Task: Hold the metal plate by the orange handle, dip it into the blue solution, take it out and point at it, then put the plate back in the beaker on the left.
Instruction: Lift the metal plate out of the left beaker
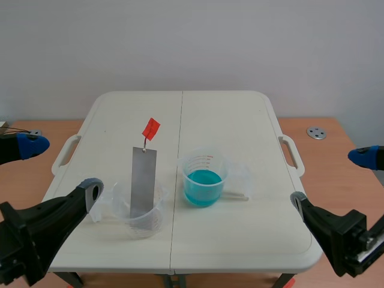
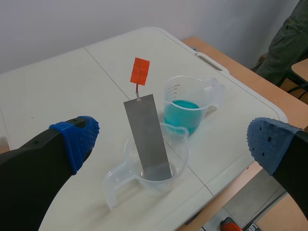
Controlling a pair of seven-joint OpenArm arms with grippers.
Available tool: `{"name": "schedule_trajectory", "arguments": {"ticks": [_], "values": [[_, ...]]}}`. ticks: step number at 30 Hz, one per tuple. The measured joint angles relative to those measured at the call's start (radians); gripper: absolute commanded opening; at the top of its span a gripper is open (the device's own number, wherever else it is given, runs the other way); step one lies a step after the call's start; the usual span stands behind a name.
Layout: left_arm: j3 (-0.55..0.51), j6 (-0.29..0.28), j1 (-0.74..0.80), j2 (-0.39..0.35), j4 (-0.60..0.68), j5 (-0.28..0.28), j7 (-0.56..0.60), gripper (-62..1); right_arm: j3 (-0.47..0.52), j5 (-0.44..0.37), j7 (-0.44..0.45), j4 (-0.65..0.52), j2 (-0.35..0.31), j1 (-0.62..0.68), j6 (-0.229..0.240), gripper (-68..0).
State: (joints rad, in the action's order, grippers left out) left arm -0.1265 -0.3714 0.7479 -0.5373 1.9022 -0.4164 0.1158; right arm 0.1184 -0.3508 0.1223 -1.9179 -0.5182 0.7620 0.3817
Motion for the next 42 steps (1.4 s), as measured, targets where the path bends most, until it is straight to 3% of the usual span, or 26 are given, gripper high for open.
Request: {"name": "schedule_trajectory", "arguments": {"ticks": [19,29,32,35,36,39,42], "values": [[0.0,0.0,0.0,0.0,0.0,0.0,0.0,1.3,-0.008,0.0,-0.017,0.0,0.0,-0.042,0.018,-1.4],[0.0,0.0,0.0,0.0,0.0,0.0,0.0,-20.3,-0.155,-0.008,-0.099,0.0,0.0,-0.255,0.015,-1.4],[0.0,0.0,0.0,0.0,0.0,0.0,0.0,-33.9,-0.209,-0.009,-0.099,0.0,0.0,-0.304,0.015,-1.4],[0.0,0.0,0.0,0.0,0.0,0.0,0.0,-56.4,-0.263,-0.03,-0.098,0.01,0.0,-0.348,0.015,-1.4],[0.0,0.002,0.0,0.0,0.0,0.003,0.0,-60.2,-0.281,-0.04,-0.099,0.018,0.0,-0.362,0.015,-1.4],[0.0,0.003,0.0,0.0,0.0,0.055,0.0,-59.5,-0.328,-0.061,-0.116,0.049,0.001,-0.408,0.015,-1.4],[0.0,0.003,0.0,0.0,0.0,0.056,0.0,-59.4,-0.353,-0.076,-0.136,0.092,0.032,-0.458,0.015,-1.4]]}}
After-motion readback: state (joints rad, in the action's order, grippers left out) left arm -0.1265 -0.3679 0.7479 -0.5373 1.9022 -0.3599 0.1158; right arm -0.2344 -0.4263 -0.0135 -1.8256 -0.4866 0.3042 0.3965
